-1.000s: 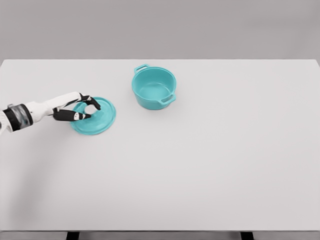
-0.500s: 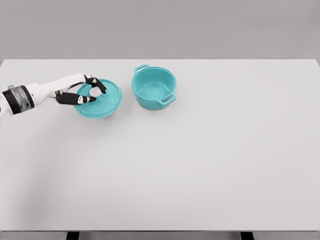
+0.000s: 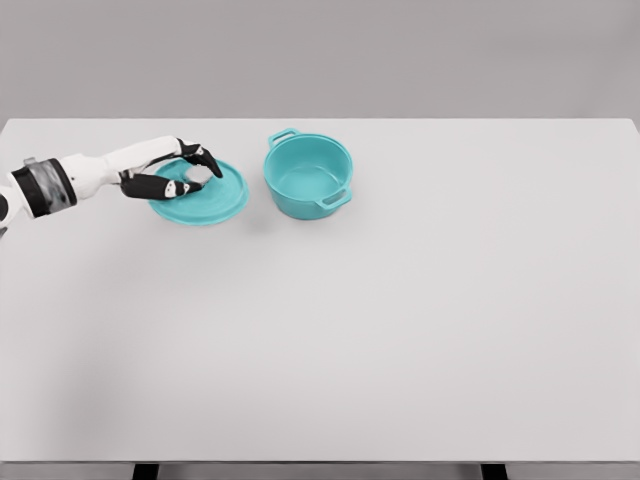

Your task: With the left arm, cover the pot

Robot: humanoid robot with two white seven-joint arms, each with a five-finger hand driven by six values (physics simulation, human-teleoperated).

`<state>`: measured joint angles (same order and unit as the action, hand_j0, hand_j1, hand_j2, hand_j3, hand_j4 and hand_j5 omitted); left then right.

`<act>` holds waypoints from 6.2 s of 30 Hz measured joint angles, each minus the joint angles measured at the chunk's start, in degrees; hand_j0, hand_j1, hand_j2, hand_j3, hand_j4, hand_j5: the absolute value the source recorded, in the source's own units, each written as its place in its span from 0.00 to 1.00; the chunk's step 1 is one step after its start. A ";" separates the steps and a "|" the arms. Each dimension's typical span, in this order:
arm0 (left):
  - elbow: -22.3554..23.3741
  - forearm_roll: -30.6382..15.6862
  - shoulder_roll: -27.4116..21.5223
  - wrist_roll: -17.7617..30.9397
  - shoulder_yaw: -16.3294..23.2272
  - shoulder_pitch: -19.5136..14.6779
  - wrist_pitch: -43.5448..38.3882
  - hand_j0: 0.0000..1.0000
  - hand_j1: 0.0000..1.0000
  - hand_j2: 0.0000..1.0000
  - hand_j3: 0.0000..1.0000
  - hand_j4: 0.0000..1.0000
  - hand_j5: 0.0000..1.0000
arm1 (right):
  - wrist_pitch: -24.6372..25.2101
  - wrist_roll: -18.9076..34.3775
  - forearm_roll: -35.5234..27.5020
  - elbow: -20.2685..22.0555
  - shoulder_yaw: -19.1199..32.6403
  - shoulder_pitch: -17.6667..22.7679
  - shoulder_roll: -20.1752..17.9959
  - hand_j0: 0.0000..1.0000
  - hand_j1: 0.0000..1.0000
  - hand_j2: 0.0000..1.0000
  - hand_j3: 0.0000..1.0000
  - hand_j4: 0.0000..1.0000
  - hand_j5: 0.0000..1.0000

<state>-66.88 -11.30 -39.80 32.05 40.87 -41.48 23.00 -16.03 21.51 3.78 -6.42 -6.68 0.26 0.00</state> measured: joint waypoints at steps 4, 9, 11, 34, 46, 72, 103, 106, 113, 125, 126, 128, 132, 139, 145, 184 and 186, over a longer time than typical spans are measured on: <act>-0.43 -0.07 0.23 -0.15 -0.36 -0.35 0.09 0.54 0.54 0.54 0.54 0.54 0.54 | 0.00 0.00 0.00 0.00 0.00 0.09 0.00 1.00 1.00 1.00 1.00 1.00 1.00; -0.55 0.01 1.92 -0.43 -0.67 -0.79 0.13 0.54 0.54 0.54 0.54 0.54 0.54 | 0.00 0.00 -0.01 0.00 0.00 0.09 0.00 1.00 1.00 1.00 1.00 1.00 1.00; -0.54 0.10 2.81 -0.47 -0.75 -0.88 0.14 0.54 0.54 0.54 0.54 0.54 0.54 | -0.01 0.00 0.00 0.00 0.00 0.00 0.00 1.00 1.00 1.00 1.00 1.00 1.00; 0.70 1.09 9.70 -0.78 -3.59 -2.20 0.56 0.54 0.54 0.54 0.54 0.54 0.54 | -0.01 0.00 0.02 0.00 0.00 0.09 0.00 1.00 1.00 1.00 1.00 1.00 1.00; 6.47 5.01 15.68 -1.18 -5.43 -3.96 0.58 0.54 0.54 0.54 0.54 0.54 0.54 | 0.00 0.00 0.01 0.00 0.00 0.09 0.00 1.00 1.00 1.00 1.00 1.00 1.00; 11.52 9.31 22.56 -6.70 -6.85 -3.52 2.77 0.53 0.53 0.53 0.53 0.53 0.53 | -0.02 0.00 -0.01 0.00 0.00 0.09 0.00 1.00 1.00 1.00 1.00 1.00 1.00; 13.24 13.53 25.68 -13.08 -9.84 -0.26 3.61 0.53 0.53 0.53 0.53 0.53 0.53 | -0.01 0.00 0.00 0.00 0.00 0.09 0.00 1.00 1.00 1.00 1.00 1.00 1.00; 13.62 13.92 26.27 -13.32 -9.86 -0.26 3.61 0.53 0.53 0.53 0.53 0.53 0.53 | -0.01 0.00 -0.02 0.00 0.00 0.00 0.00 1.00 1.00 1.00 1.00 1.00 1.00; 14.17 14.52 27.07 -13.56 -9.78 -0.09 3.60 0.53 0.53 0.53 0.53 0.53 0.53 | -0.01 0.00 -0.01 0.00 0.00 0.00 0.00 1.00 1.00 1.00 1.00 1.00 1.00; 14.29 15.02 27.24 -13.59 -9.84 0.09 3.60 0.53 0.53 0.53 0.53 0.53 0.53 | -0.01 0.00 -0.01 0.00 0.00 0.09 0.00 1.00 1.00 1.00 1.00 1.00 1.00; 14.44 15.02 27.29 -13.59 -9.85 0.09 3.60 0.53 0.53 0.53 0.53 0.53 0.53 | -0.01 0.00 0.01 -0.01 0.00 0.00 0.00 1.00 1.00 1.00 1.00 1.00 1.00; 14.88 15.09 27.76 -13.60 -10.14 0.09 3.57 0.53 0.53 0.53 0.53 0.53 0.53 | -0.02 0.00 0.00 0.00 0.00 0.09 0.00 1.00 1.00 1.00 1.00 1.00 1.00; 15.91 15.34 28.33 -15.44 -10.81 -0.09 3.53 0.53 0.53 0.53 0.53 0.53 0.53 | -0.01 0.00 -0.01 0.00 0.00 0.00 0.00 1.00 1.00 1.00 1.00 1.00 1.00; 17.00 16.61 28.94 -16.94 -11.26 -0.09 3.20 0.53 0.53 0.53 0.53 0.53 0.53 | -0.01 0.00 -0.01 0.00 0.00 0.09 0.00 1.00 1.00 1.00 1.00 1.00 1.00; 18.09 18.12 29.73 -17.09 -11.64 -0.09 3.08 0.53 0.53 0.53 0.53 0.53 0.53 | -0.01 0.00 0.00 0.00 0.00 0.09 0.00 1.00 1.00 1.00 1.00 1.00 1.00; 21.08 20.02 31.32 -19.18 -11.63 -0.18 2.94 0.53 0.53 0.53 0.53 0.53 0.53 | -0.02 0.00 -0.02 0.00 0.00 0.00 0.00 1.00 1.00 1.00 1.00 1.00 1.00; 21.14 20.06 31.38 -19.24 -11.57 -0.18 2.90 0.53 0.53 0.53 0.53 0.53 0.53 | -0.02 0.00 -0.02 0.00 0.00 0.00 0.00 1.00 1.00 1.00 1.00 1.00 1.00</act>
<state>-45.74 8.75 -8.42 12.81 29.30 -41.66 25.90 -16.05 21.51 3.75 -6.42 -6.68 0.26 0.00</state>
